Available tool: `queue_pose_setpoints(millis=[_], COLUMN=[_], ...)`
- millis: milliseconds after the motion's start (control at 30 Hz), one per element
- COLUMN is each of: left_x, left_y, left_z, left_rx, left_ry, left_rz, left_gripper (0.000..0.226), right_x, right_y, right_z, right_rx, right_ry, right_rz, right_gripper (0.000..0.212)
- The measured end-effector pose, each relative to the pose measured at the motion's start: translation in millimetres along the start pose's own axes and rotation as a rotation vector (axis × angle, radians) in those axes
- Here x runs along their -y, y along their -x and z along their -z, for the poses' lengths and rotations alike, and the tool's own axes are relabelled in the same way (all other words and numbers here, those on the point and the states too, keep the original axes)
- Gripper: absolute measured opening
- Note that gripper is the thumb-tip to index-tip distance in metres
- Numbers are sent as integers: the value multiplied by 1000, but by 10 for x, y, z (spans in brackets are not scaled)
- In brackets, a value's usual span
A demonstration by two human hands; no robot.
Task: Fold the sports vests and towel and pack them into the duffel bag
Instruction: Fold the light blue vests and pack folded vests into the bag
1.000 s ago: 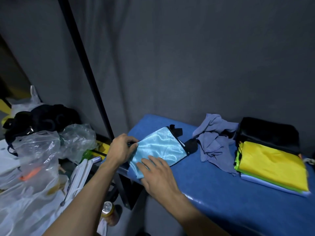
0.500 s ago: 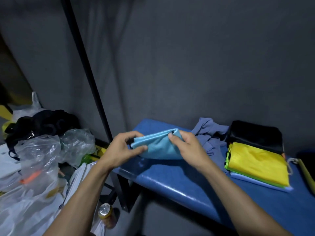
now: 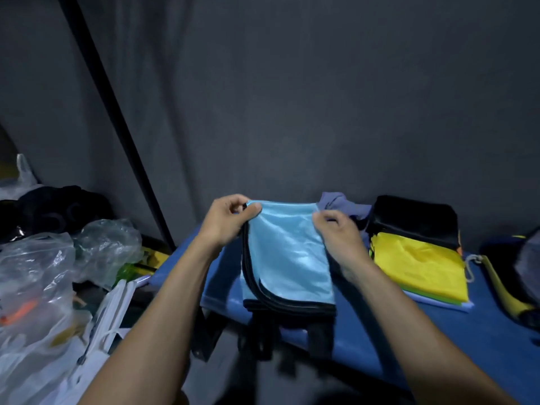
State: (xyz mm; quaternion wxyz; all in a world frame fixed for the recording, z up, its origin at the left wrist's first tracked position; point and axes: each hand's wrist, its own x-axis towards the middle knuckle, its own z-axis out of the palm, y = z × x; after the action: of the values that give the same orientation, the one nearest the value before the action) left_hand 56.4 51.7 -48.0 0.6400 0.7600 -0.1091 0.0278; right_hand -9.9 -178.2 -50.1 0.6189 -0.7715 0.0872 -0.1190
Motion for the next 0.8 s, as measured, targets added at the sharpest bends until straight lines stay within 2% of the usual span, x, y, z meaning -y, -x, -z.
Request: queue_pose_setpoints(millis=[67,100,200,333,400,433,467,533,567,633,700,800], left_x=[370,526,758,693,639,577,476,288,228,222,288,337], left_y=[-184,-245,-347,-396,-368,-343,-296,-143,-43,142,243,308], left_z=[-61,-76,-105,-129,-146,-179,-237,-396,-489,-643,-712,-708], left_rx=[-53,-76,-177,-179,-164,-148,-91,157,315,576,712,754], left_ry=[-164,-250,-418,-627,-779,-767,-688,-510,-474,-552,-654,-726], left_rz=[88,143,245,168,26,-75,-164,-240,-243,-297,-368,-258], left_gripper=[44,48,40,26,36,32,21,6,6,22,35,39], right_x=[-219,-354,-654,-694,-678,-666,-658,-673,-680,-686,-685,-684], right_y=[112,163,282,510,672,752,821,933,979,1047,1095,1152], right_z=[15,25,33,84,114,121,106,45,18,-17,-43,-93], right_rx=[142,208,234,177,122,99,77,21,-10,-58,-64,-70], right_ry=[182,259,395,465,529,583,648,753,772,790,818,781], right_rz=[-116,-115,62,220,279,294,307,335,344,315,252,224], right_gripper=[47,53,38,29,35,39,43,44,41,36,30,23])
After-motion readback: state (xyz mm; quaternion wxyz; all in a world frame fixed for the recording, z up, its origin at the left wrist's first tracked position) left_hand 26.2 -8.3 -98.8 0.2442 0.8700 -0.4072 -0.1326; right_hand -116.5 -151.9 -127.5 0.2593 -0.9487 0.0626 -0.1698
